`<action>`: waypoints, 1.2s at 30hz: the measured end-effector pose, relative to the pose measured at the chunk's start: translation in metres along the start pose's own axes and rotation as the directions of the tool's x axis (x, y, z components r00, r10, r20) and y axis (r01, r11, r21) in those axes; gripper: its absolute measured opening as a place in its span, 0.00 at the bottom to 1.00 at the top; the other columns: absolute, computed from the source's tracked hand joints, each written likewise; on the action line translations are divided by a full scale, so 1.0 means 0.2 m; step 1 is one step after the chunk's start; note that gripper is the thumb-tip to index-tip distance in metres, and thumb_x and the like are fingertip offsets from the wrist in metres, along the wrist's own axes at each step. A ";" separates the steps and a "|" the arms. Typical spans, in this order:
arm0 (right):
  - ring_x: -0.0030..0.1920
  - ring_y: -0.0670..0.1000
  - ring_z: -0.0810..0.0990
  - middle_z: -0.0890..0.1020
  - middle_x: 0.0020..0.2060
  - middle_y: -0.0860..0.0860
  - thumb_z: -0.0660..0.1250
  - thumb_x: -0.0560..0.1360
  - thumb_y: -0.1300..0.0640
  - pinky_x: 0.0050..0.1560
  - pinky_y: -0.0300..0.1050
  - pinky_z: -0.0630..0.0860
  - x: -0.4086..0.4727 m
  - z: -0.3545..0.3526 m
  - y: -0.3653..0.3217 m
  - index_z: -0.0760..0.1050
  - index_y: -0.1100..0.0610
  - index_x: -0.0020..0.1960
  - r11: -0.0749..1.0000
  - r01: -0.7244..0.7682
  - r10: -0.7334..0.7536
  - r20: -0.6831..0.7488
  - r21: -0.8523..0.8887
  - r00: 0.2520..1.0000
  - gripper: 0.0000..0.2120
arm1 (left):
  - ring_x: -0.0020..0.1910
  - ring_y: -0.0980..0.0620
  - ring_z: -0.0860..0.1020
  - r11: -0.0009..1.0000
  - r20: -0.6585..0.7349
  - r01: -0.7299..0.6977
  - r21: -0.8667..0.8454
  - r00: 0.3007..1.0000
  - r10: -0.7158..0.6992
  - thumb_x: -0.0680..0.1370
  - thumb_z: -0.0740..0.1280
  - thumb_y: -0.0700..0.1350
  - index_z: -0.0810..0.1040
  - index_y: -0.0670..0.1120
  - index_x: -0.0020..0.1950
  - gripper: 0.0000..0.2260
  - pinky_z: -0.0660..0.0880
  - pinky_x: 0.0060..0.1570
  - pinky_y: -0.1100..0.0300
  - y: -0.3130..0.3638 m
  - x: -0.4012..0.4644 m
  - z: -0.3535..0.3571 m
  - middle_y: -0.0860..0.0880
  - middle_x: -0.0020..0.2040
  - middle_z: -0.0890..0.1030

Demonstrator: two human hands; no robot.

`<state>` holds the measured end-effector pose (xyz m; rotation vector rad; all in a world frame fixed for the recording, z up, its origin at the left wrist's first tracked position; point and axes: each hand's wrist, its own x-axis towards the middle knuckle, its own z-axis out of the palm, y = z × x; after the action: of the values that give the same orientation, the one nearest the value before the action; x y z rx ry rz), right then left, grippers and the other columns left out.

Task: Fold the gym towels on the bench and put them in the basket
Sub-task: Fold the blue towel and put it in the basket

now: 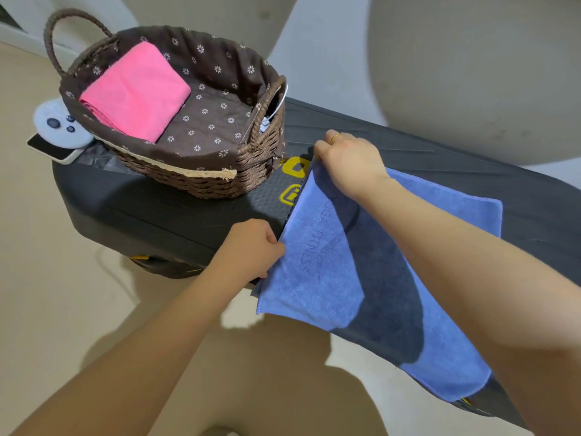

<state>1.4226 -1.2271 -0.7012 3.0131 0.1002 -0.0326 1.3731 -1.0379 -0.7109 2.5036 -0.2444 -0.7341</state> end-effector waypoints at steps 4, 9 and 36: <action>0.56 0.61 0.73 0.70 0.60 0.59 0.56 0.78 0.64 0.41 0.49 0.65 0.00 0.07 -0.04 0.69 0.61 0.59 0.988 0.012 -0.008 -0.024 0.155 1.000 0.10 | 0.33 0.51 0.74 0.998 -0.044 -0.032 0.055 0.998 0.034 0.74 0.64 0.43 0.73 0.42 0.38 0.07 0.71 0.34 0.57 -0.02 -0.01 0.02 0.48 0.33 0.76; 0.66 0.62 0.67 0.55 0.75 0.57 0.60 0.77 0.59 0.54 0.53 0.71 -0.13 0.10 -0.03 0.65 0.62 0.66 0.930 -0.078 0.096 -0.032 0.360 0.995 0.18 | 0.36 0.51 0.75 0.998 -0.094 -0.010 0.059 0.995 0.016 0.73 0.67 0.51 0.73 0.45 0.40 0.11 0.71 0.36 0.56 -0.06 -0.09 0.03 0.50 0.36 0.78; 0.52 0.61 0.77 0.75 0.52 0.58 0.69 0.73 0.47 0.45 0.55 0.76 -1.38 0.08 0.19 0.64 0.63 0.59 0.304 -0.850 0.747 0.445 0.430 0.493 0.25 | 0.32 0.52 0.71 0.792 -0.035 0.025 -0.610 0.998 -0.058 0.79 0.53 0.40 0.69 0.39 0.37 0.12 0.74 0.31 0.69 -0.20 -0.42 0.23 0.46 0.34 0.72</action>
<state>1.1494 -1.2851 -0.7047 3.1739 -1.8106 -0.2586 1.2775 -0.9977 -0.7271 1.9025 0.0686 -0.6348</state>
